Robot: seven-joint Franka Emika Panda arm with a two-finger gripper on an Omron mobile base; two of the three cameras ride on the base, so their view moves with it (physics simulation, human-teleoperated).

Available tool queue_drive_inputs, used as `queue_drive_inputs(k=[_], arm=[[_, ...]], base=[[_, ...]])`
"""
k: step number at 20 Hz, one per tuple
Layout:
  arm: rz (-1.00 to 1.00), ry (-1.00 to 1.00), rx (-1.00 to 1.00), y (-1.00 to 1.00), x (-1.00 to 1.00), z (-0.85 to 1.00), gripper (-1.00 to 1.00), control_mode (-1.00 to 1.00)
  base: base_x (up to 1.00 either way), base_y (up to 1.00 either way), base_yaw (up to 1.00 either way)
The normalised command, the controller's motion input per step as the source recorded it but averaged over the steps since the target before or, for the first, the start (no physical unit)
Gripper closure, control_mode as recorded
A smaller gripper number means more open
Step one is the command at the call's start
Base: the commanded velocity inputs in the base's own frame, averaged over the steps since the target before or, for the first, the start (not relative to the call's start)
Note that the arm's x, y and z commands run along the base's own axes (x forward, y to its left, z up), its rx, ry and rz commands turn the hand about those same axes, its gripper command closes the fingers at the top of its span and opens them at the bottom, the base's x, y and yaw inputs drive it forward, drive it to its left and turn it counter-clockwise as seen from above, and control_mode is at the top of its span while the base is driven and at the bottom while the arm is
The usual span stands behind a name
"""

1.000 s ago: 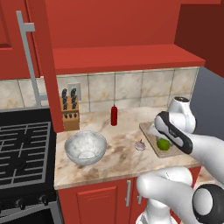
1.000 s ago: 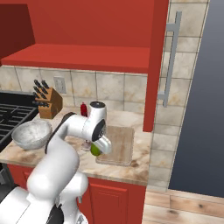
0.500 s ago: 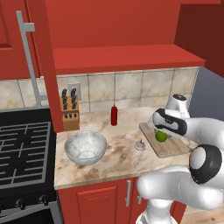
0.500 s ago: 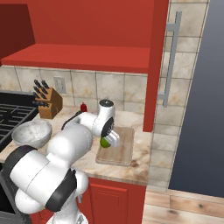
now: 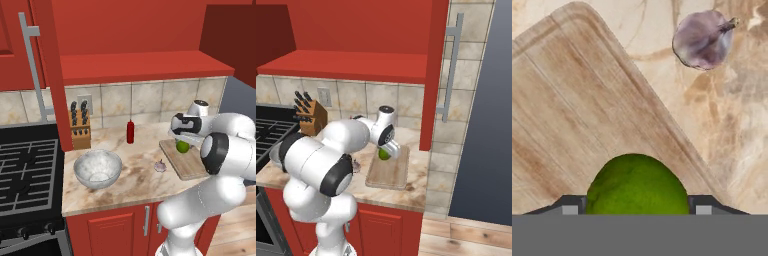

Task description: Open the cabinet. Place the bowl and condiment on the counter. Then place the lime and garlic on the cutting board.

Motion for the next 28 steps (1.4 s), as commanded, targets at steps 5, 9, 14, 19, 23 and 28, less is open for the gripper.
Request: queue_drive_inputs(k=[5,9,14,19,23,28], arm=[[0.02,-0.1,-0.05,-0.01,0.0,0.0,-1.0,-1.0],[0.08,-0.21,-0.12,0.08,-0.61,0.0,-1.0,-1.0],[0.09,-0.23,-0.09,0.18,-0.98,0.01,-1.0,-1.0],[0.15,-0.18,-0.12,0.78,-0.92,0.03,-1.0,-1.0],[0.13,0.0,-0.02,0.81,-0.36,-0.01,-1.0,-1.0],[0.08,0.01,0.0,0.42,0.1,0.0,-1.0,-1.0]], base=[[0.0,0.0,0.0],[0.0,0.0,0.0],[0.0,0.0,0.0],[0.0,0.0,0.0],[0.0,0.0,0.0],[0.0,0.0,0.0]])
